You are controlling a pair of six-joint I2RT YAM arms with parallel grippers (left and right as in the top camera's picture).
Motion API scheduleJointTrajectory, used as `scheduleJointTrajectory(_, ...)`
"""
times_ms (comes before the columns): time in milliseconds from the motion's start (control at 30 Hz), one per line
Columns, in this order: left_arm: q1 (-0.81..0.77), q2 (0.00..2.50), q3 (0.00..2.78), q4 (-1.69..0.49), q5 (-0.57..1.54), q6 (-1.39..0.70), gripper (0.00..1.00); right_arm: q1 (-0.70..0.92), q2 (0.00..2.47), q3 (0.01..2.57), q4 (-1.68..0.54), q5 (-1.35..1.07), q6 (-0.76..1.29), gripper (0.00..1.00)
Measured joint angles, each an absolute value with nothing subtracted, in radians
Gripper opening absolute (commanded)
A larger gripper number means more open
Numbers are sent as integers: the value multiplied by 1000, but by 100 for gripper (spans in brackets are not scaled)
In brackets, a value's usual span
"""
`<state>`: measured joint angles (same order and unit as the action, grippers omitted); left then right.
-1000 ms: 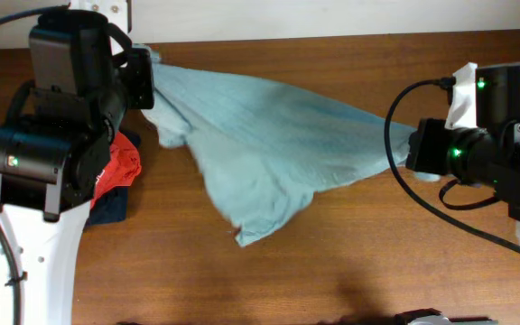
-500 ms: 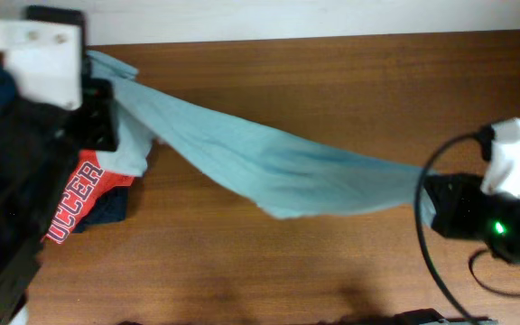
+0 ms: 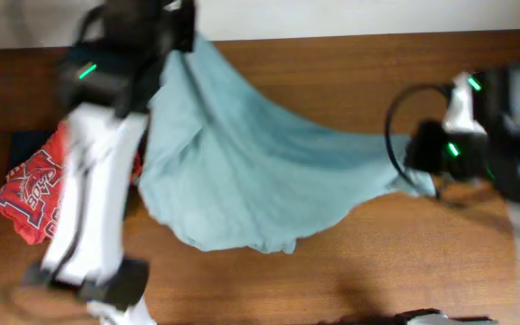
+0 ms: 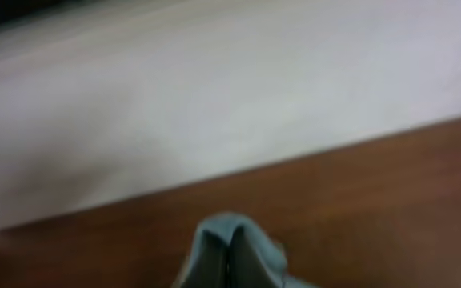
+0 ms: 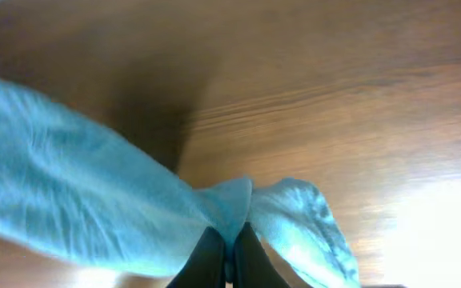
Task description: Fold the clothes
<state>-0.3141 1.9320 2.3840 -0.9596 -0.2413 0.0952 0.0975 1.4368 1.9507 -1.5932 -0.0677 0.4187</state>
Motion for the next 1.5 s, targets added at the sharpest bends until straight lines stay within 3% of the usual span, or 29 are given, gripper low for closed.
scheduleJointTrajectory(33,-314,1974,2380,-921,-235,100,4,85,1484,1950,-1581,-46,418,4)
scheduleJointTrajectory(100,-315,2060,2373,-847,-226,125,22,47,1578,1949,-1551,-4,419,5)
scheduleJointTrajectory(167,-315,2120,2371,-805,-221,142,45,-7,1676,1948,-1521,29,420,23)
scheduleJointTrajectory(200,-315,2138,2369,-801,-222,148,51,-30,1713,1948,-1515,39,420,31)
scheduleJointTrajectory(267,-315,2151,2366,-812,-229,153,56,-85,1787,1947,-1515,52,403,45)
scheduleJointTrajectory(367,-316,2146,2373,-859,-247,163,66,-162,1872,1945,-1530,30,359,56)
scheduleJointTrajectory(500,-316,2133,2396,-966,-259,165,71,-207,1904,1945,-1539,-40,278,64)
scheduleJointTrajectory(633,-316,2116,2402,-1078,-263,165,74,-176,1901,1945,-1538,-142,151,64)
scheduleJointTrajectory(867,-316,2112,2402,-1138,-264,165,79,10,1901,1877,-1457,-205,33,63)
scheduleJointTrajectory(1167,-316,2106,2402,-1142,-266,165,80,310,1901,1552,-1207,-155,-31,63)
scheduleJointTrajectory(1500,-316,2096,2403,-1153,-267,165,80,404,1901,1324,-941,-102,-38,60)
